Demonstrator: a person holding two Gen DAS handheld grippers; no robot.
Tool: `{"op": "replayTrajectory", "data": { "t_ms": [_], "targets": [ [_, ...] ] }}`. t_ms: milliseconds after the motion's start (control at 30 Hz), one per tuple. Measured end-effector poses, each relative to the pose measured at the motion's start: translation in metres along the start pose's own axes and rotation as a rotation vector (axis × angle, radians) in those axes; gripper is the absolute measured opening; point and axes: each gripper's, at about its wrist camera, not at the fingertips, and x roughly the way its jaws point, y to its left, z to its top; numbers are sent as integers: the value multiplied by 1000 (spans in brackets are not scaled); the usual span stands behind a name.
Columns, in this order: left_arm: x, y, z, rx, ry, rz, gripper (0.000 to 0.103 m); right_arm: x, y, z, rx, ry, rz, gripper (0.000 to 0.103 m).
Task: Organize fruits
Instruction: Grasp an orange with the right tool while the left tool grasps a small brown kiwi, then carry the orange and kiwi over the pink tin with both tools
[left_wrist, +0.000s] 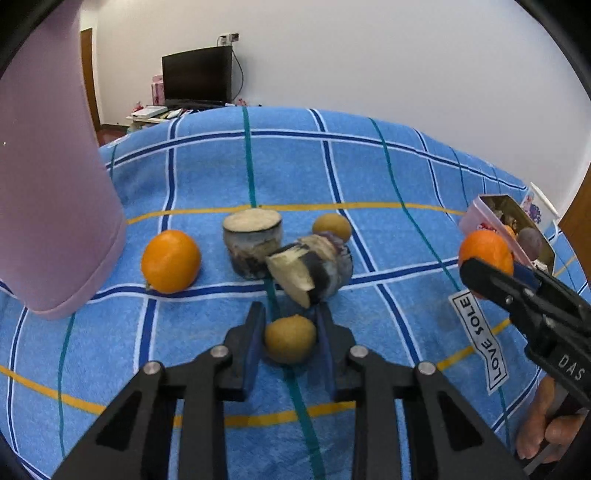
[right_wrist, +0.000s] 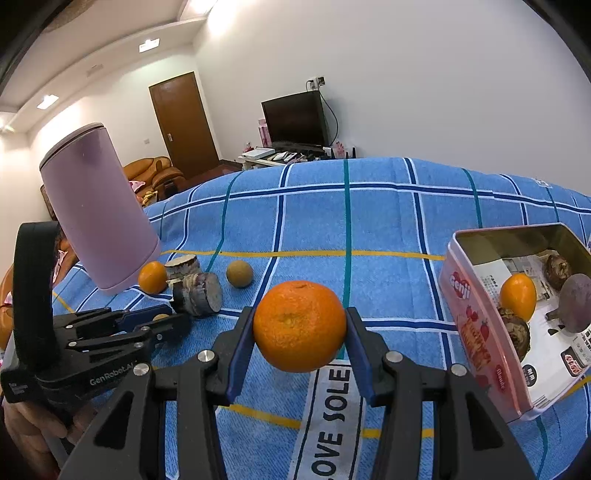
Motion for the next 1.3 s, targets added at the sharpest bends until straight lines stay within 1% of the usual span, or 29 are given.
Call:
{"op": "replayTrajectory", "data": {
  "t_ms": [100, 167, 267, 300, 333, 467, 567, 667, 800, 967, 1300],
  "targets": [
    [-6, 0, -1, 25, -16, 12, 29, -1, 0, 0, -3, -7, -2, 49],
    [-16, 2, -1, 21, -53, -16, 29, -4, -1, 0, -6, -22, -9, 49],
    [-38, 9, 2, -6, -160, -54, 29, -13, -1, 2, -17, -67, -22, 49],
    [-44, 9, 3, -10, -190, -55, 29, -16, -1, 4, -22, -85, -26, 49],
    [-49, 9, 4, -10, -218, -49, 29, -20, -1, 5, -28, -103, -32, 49],
    [-60, -2, 9, 9, -323, 22, 29, -30, 0, 7, -54, -158, -60, 49],
    [-62, -6, 12, -20, -364, 40, 29, -35, 3, 8, -90, -190, -90, 49],
    [-64, -11, 11, -54, -382, 61, 29, -40, 3, 9, -107, -212, -95, 49],
    [-61, -21, 9, -76, -380, 84, 29, -45, -1, 8, -130, -221, -116, 49],
    [-58, -40, 7, -62, -370, 107, 29, -47, -11, 5, -148, -205, -174, 49],
    [-51, -81, 6, -55, -349, 112, 29, -58, -43, 2, -150, -197, -221, 49]
  ]
}}
